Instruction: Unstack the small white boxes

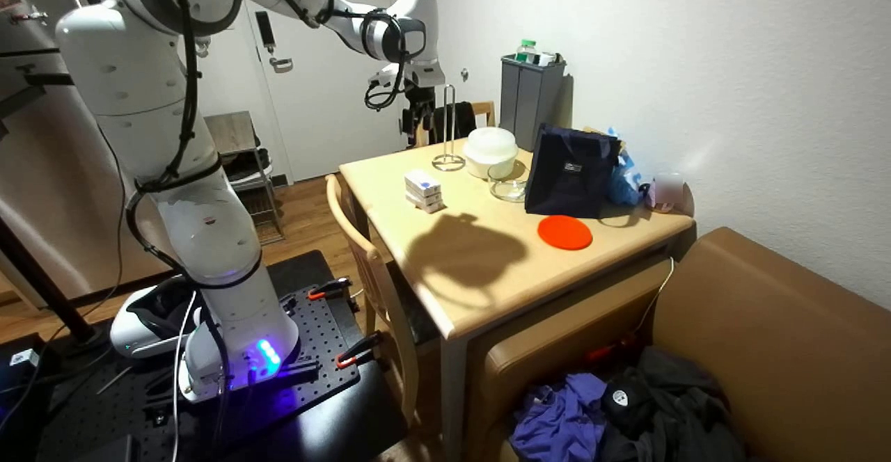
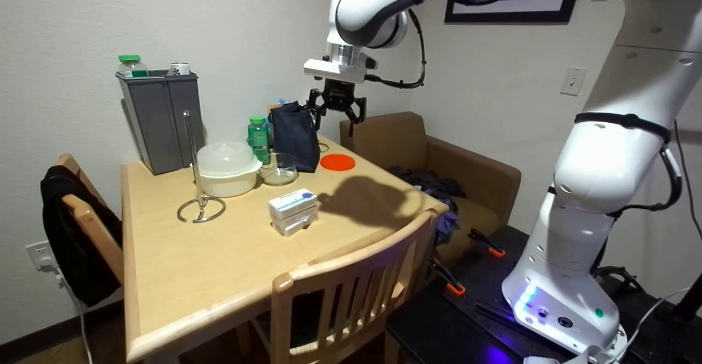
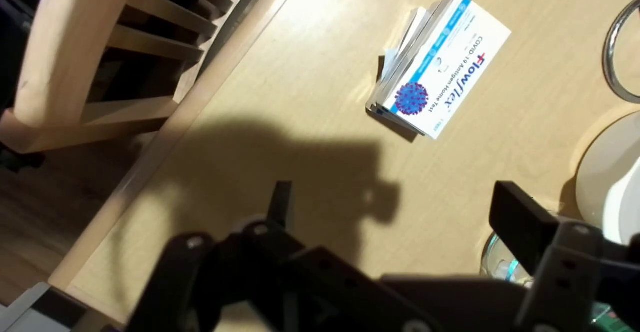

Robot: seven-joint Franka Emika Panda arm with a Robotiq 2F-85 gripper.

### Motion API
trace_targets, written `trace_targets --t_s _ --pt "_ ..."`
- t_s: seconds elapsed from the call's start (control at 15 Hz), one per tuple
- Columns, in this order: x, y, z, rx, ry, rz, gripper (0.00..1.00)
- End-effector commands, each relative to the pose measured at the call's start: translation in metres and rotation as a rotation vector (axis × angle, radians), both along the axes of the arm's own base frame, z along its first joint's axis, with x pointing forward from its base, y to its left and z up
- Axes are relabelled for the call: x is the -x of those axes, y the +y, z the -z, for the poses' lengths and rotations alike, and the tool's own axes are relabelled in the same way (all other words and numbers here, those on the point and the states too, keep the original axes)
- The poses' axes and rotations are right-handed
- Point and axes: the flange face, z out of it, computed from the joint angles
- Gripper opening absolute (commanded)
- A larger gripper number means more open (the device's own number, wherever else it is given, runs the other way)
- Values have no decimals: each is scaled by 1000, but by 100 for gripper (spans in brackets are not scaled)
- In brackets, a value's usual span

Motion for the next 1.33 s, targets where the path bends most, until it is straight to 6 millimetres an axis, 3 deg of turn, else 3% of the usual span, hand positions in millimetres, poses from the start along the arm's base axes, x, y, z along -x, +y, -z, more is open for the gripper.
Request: trace_targets --t_s 0.0,0.13,0.27,0.67,1.07,1.27 --pt "-1 -1 -1 0 1 2 100" --pt "-4 -3 2 5 11 26 100" --pt "-19 -1 10 -24 9 171 100" --pt "-51 28 53 -48 61 460 100" --pt "-77 72 90 35 109 509 100" --pt "-88 81 111 110 150 493 100"
